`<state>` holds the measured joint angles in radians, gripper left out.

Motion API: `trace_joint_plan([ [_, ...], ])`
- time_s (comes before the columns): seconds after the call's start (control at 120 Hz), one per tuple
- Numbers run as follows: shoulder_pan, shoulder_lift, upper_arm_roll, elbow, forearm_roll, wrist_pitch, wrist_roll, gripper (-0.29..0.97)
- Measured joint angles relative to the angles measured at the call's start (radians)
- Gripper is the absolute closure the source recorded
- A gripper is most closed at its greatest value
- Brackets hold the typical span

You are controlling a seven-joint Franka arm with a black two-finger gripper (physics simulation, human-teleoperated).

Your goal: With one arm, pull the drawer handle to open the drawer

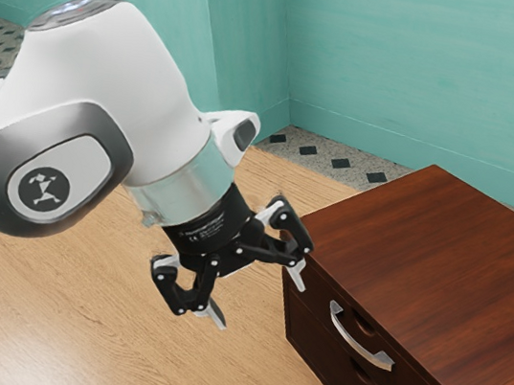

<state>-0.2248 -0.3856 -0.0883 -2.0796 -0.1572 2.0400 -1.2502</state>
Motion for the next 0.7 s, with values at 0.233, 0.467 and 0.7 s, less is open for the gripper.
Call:
trace_joint_plan([
  [0.233,-0.003,0.044,-0.012,-0.033,-0.008,0.103,-0.04,0.03],
  [0.467,-0.009,0.08,-0.017,-0.055,-0.01,0.168,-0.067,0.03],
  [0.7,-0.016,0.084,-0.029,-0.08,-0.011,0.213,-0.086,0.03],
])
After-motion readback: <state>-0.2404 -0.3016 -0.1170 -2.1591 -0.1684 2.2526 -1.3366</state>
